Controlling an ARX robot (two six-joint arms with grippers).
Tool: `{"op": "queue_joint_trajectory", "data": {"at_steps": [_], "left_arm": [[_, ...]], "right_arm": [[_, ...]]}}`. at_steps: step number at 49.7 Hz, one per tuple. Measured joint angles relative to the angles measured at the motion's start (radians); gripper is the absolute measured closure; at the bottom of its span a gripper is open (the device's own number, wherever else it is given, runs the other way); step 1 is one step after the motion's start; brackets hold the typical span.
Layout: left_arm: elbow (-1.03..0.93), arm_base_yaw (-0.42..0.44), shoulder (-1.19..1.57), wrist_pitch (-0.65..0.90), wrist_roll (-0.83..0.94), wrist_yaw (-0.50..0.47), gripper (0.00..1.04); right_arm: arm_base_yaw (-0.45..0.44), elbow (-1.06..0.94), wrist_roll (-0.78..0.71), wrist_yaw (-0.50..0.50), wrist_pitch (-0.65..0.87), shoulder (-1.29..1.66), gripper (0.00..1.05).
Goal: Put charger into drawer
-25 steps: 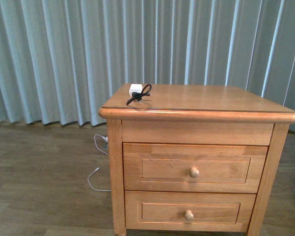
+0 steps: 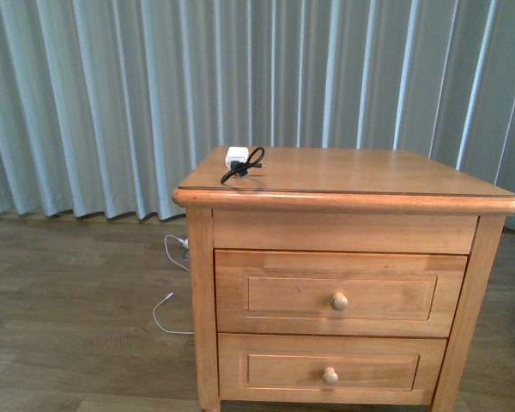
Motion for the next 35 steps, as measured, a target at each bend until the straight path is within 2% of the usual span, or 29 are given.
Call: {"op": "queue_joint_trajectory", "data": {"at_steps": [28, 32, 35], "left_arm": [[0.0, 0.0, 0.0, 0.0, 0.0, 0.0, 0.06], [0.0, 0.0, 0.0, 0.0, 0.0, 0.0, 0.06], [0.0, 0.0, 0.0, 0.0, 0.0, 0.0, 0.06]], "right_arm": [[0.001, 0.0, 0.002, 0.003, -0.001, 0.001, 0.08], [0.045, 0.026, 0.046, 0.13, -0.092, 0.04, 0.08], [0.074, 0.029, 0.069, 0.175, -0.1, 0.089, 0.08]]}}
